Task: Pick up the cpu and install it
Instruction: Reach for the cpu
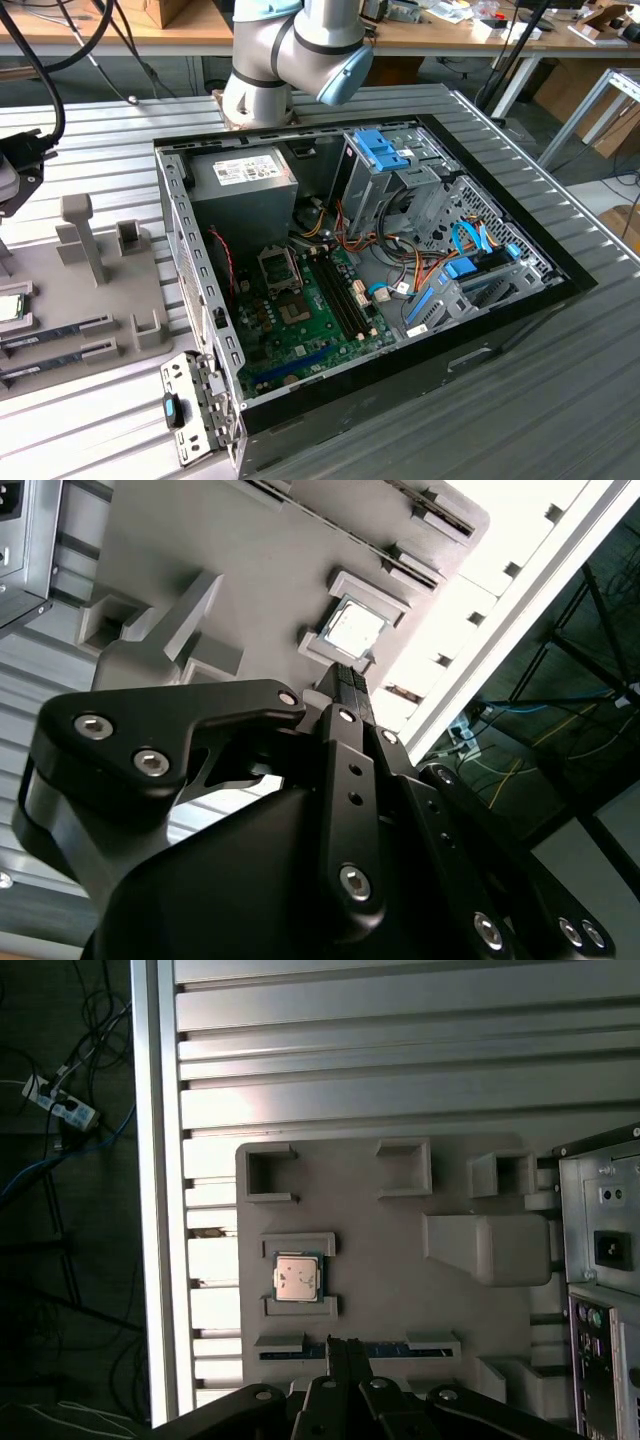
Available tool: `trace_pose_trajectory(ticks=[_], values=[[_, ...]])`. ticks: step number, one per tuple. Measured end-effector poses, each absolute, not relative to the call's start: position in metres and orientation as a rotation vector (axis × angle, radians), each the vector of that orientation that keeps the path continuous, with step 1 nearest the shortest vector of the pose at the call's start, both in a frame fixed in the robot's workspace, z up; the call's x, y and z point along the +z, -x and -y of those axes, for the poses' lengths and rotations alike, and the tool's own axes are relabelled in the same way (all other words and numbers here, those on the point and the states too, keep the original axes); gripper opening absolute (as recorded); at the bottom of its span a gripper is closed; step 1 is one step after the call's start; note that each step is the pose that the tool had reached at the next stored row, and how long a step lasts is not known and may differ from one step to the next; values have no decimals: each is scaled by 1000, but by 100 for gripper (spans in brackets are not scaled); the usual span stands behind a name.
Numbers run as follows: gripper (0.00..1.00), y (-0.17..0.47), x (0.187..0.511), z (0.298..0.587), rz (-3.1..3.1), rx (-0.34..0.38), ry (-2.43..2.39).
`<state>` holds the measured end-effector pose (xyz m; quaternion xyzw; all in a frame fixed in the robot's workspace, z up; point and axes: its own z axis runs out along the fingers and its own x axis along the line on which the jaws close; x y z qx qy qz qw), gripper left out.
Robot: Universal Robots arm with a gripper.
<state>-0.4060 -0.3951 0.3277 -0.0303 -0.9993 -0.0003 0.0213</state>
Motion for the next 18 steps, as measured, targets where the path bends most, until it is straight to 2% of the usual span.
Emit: trace_pose_trajectory(ticks=[18], values=[[11,407,323,395,3098,-1,94]])
